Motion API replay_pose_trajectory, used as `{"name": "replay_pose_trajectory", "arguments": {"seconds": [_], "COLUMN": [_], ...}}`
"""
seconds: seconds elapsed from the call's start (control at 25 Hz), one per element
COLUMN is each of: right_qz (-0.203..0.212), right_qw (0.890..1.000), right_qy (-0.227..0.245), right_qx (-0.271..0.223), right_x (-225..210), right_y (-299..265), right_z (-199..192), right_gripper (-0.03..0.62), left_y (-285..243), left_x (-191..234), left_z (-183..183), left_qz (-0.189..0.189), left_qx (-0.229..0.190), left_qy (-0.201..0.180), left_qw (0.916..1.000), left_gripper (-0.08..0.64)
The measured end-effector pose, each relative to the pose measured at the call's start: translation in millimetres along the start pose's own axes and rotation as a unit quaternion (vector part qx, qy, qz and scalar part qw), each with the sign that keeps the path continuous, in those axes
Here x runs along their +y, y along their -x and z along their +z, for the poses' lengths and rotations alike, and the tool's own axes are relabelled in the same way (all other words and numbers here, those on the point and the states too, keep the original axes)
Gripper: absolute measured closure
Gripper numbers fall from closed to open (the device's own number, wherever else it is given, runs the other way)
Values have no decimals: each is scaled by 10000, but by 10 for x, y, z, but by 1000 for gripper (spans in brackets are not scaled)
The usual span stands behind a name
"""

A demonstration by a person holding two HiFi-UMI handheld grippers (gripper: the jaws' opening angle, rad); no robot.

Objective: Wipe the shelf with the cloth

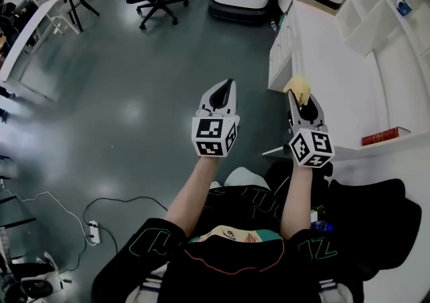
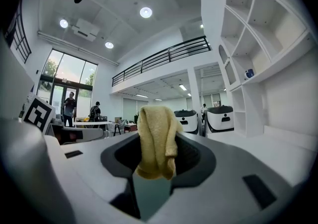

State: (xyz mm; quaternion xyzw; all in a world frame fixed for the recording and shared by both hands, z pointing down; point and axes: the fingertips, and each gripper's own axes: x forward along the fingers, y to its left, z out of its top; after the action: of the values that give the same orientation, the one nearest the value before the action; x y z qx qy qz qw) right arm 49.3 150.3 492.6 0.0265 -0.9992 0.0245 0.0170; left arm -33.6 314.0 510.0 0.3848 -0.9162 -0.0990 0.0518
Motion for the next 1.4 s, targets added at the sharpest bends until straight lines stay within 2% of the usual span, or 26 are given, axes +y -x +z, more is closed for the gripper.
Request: {"name": "replay_pose_trajectory", "arguments": {"seconds": [0.32, 0.6, 0.76, 0.92, 1.16, 1.4], "right_qz": [90, 235, 356, 343, 419, 289], "right_qw": [10000, 9992, 9983, 9977, 9976, 9987], "right_qy": [-24, -212, -308, -461, -419, -310], "right_qx": [5, -226, -346, -352, -357, -295], "right_x": [-323, -1073, -1671, -2197, -2756, -3028], "right_y": [-328, -1415, -2054, -2512, -2894, -3045], "right_z": [43, 234, 429, 453, 509, 480], "right_gripper": [426, 426, 426, 426, 426, 426], "left_y": [-512, -1667, -2519, -3231, -4003, -4413], "left_x": [-54, 6, -81, -181, -462, -618], "left_z": [56, 166, 365, 458, 463, 465], "left_qz": [-101, -48, -41, -100, -274, -524], "left_qx": [-75, -4, 5, 100, 210, 139], "left_qy": [57, -238, -467, -676, -776, -713], "left_qw": [9999, 9997, 9989, 9976, 9964, 9960], "left_gripper": [563, 563, 563, 563, 563, 563]}}
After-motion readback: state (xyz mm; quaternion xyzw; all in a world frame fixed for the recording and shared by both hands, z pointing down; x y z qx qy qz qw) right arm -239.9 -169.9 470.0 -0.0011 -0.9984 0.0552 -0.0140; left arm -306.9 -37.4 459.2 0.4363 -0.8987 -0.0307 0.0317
